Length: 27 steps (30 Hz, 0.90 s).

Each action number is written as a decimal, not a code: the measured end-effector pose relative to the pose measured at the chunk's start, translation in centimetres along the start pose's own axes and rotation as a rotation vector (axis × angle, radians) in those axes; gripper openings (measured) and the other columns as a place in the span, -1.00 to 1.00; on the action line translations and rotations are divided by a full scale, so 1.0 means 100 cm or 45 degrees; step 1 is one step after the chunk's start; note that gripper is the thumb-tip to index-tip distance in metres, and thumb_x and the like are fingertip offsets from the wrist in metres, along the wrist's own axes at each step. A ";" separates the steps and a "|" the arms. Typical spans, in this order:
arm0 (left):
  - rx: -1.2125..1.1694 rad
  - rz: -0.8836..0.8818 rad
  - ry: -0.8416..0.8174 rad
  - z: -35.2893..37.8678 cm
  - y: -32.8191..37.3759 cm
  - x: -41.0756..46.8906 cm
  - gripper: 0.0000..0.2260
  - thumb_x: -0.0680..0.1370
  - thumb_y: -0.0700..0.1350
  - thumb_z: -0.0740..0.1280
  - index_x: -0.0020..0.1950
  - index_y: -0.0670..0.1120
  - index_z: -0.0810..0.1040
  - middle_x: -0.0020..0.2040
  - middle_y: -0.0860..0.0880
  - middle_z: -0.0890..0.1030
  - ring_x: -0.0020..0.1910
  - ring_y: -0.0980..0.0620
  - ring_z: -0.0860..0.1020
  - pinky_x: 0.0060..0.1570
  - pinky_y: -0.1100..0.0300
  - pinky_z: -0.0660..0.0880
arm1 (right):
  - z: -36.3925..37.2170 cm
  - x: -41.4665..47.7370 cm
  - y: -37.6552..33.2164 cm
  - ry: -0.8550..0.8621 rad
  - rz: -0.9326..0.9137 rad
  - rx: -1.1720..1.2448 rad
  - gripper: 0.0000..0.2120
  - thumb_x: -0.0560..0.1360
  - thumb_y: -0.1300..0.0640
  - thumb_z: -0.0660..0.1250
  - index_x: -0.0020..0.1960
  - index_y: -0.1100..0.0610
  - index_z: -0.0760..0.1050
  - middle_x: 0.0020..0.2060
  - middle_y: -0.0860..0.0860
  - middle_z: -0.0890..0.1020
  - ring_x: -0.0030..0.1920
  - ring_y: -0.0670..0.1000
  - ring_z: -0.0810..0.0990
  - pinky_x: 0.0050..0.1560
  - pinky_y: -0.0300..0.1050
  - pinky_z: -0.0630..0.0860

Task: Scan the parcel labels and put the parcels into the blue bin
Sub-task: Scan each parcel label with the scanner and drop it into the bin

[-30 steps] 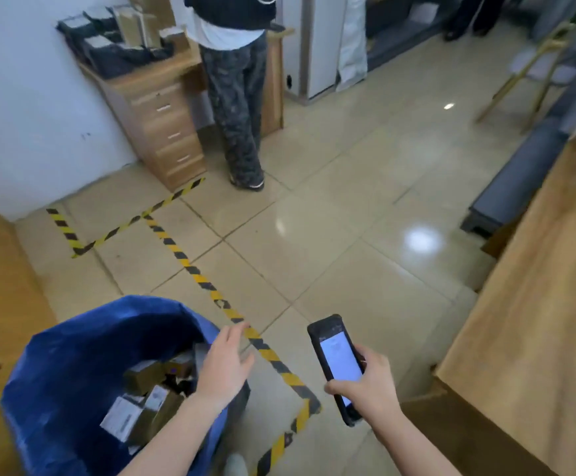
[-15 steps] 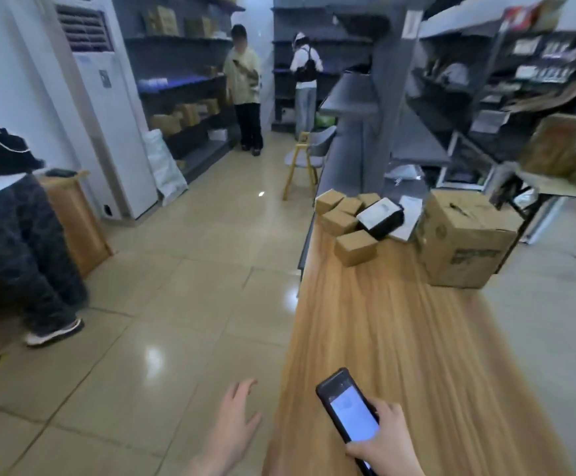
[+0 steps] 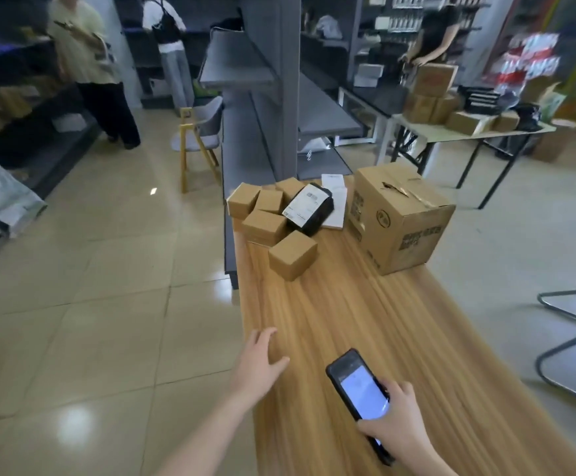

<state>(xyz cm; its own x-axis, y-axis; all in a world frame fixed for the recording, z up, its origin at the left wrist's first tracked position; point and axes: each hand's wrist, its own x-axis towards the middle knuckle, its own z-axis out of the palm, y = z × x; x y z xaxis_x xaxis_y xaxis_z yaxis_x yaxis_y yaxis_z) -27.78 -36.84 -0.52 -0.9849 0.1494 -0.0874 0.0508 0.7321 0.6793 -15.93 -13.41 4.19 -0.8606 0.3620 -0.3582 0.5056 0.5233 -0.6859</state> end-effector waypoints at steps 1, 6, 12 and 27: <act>0.003 0.012 -0.004 -0.004 -0.001 0.020 -0.49 0.46 0.16 0.38 0.37 0.15 0.33 0.23 0.16 0.38 0.11 0.21 0.43 0.00 0.31 0.36 | 0.004 0.010 -0.009 0.005 0.028 -0.012 -0.29 0.16 0.09 0.52 0.26 0.06 0.36 0.03 -0.09 0.30 -0.13 -0.16 0.47 -0.21 -0.22 0.43; 0.060 0.076 0.021 -0.016 0.003 0.116 -0.45 0.46 0.18 0.40 0.38 0.05 0.36 0.29 0.08 0.30 0.14 0.15 0.39 0.07 0.24 0.41 | 0.021 0.059 -0.042 0.051 0.141 -0.007 -0.16 0.22 0.09 0.54 0.42 0.07 0.26 0.11 -0.11 0.25 -0.03 -0.10 0.43 -0.13 -0.21 0.45; 0.255 0.110 0.002 -0.014 0.014 0.210 -0.40 0.48 0.23 0.35 0.44 0.03 0.32 0.44 -0.04 0.23 0.38 -0.06 0.30 0.26 0.03 0.44 | 0.032 0.106 -0.064 0.084 0.194 -0.019 -0.15 0.22 0.09 0.53 0.43 0.03 0.25 0.11 -0.16 0.22 0.05 -0.05 0.41 -0.04 -0.11 0.52; 0.438 0.063 -0.170 0.009 0.011 0.292 -0.41 0.49 0.11 0.37 0.46 0.02 0.27 0.49 -0.11 0.14 0.42 -0.26 0.17 0.32 -0.19 0.35 | 0.034 0.167 -0.071 0.026 0.328 -0.084 -0.11 0.19 0.07 0.53 0.45 0.00 0.22 0.19 -0.13 0.25 0.09 0.03 0.45 0.06 0.00 0.56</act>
<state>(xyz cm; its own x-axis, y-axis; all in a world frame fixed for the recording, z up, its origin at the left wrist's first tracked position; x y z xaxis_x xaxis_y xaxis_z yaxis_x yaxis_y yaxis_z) -56.37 -31.05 -2.96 -0.9507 0.2592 -0.1704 0.1729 0.8989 0.4026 -34.11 -13.67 0.92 -0.7020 0.5051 -0.5021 0.7112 0.4607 -0.5309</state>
